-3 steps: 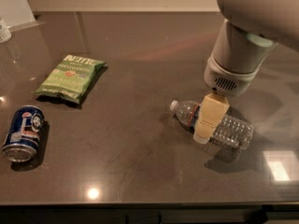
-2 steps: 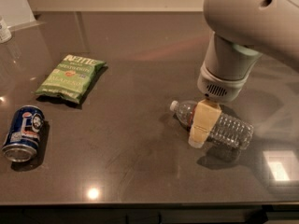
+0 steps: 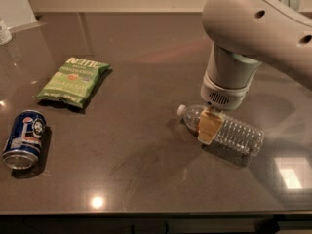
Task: Place water bottle upright
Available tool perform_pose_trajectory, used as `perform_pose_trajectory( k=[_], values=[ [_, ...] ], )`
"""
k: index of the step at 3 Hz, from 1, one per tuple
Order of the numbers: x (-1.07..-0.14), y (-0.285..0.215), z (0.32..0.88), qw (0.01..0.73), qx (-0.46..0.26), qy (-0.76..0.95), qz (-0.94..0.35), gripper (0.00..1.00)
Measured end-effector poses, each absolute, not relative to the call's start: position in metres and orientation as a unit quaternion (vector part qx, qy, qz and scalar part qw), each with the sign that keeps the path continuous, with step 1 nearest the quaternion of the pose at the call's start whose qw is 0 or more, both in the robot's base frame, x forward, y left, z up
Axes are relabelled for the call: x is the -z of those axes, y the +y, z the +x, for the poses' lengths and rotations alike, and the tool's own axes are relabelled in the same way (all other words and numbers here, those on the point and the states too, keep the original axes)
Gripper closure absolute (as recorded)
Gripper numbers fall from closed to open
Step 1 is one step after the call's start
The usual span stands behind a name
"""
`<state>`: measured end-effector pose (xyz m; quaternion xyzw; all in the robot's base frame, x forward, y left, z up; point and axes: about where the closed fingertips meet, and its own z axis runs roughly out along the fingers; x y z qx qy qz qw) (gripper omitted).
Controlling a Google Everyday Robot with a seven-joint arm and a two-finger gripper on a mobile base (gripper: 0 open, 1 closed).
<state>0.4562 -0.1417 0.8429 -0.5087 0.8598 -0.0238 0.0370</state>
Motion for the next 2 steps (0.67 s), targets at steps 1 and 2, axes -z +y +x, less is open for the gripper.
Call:
perform_pose_trajectory(
  k=[1, 2],
  values=[
    [-0.845, -0.140, 0.457, 0.037, 0.019, 0.860, -0.508, 0.62],
    [-0.863, -0.139, 0.460, 0.056, 0.001, 0.858, -0.510, 0.85]
  ],
)
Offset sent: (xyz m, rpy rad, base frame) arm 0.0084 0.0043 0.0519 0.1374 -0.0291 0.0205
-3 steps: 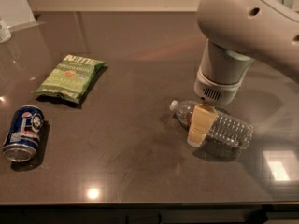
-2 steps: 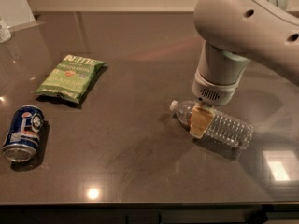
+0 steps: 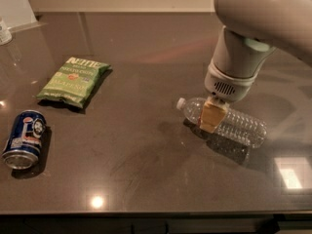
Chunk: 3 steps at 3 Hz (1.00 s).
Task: Place water bottle upright
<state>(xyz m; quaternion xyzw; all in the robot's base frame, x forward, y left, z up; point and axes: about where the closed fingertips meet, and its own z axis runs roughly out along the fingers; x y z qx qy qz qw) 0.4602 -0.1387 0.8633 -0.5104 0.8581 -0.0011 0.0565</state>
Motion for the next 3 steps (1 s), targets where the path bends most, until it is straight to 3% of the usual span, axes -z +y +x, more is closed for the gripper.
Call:
perform_pose_trajectory(
  k=[1, 3],
  values=[
    [-0.895, -0.139, 0.470, 0.099, -0.040, 0.849, -0.517, 1.00],
    [-0.958, -0.131, 0.491, 0.246, -0.160, 0.801, -0.521, 1.00]
  ],
)
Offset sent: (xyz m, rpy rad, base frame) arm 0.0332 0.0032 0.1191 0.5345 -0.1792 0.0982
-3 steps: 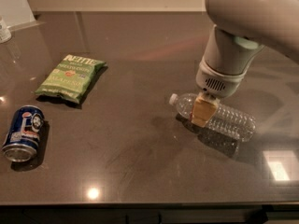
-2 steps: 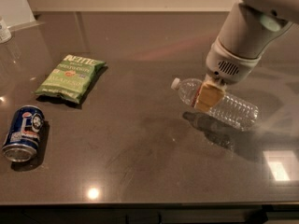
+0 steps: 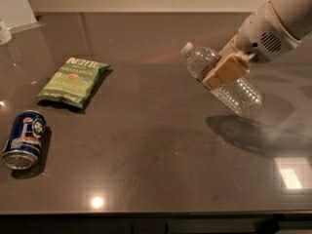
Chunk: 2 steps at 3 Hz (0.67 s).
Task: Place water bottle upright
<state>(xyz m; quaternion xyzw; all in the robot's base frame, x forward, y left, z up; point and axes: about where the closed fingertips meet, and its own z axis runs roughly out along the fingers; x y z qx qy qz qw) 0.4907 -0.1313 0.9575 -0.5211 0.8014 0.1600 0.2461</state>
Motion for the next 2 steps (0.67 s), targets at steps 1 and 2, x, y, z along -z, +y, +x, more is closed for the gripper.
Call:
perform_pose_trajectory(
  k=[1, 2],
  values=[
    [-0.976, -0.125, 0.492, 0.319, -0.217, 0.768, -0.512, 1.00],
    [-0.988, -0.120, 0.491, 0.383, -0.266, 0.733, -0.495, 1.00]
  ],
)
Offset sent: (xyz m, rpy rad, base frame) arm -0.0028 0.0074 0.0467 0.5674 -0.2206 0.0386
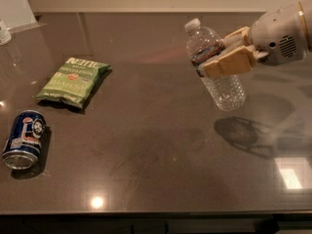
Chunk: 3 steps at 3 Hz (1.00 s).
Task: Place water bottle upright
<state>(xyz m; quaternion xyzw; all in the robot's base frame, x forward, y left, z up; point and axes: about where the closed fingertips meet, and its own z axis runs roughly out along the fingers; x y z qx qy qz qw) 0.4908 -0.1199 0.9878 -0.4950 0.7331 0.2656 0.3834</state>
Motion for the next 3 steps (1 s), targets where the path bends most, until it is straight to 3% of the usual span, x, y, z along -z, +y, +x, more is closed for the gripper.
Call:
perform_pose_trajectory(
  k=[3],
  values=[
    [-0.9925, -0.1163, 0.4916, 0.510, -0.377, 0.640, -0.434, 1.00]
  ],
)
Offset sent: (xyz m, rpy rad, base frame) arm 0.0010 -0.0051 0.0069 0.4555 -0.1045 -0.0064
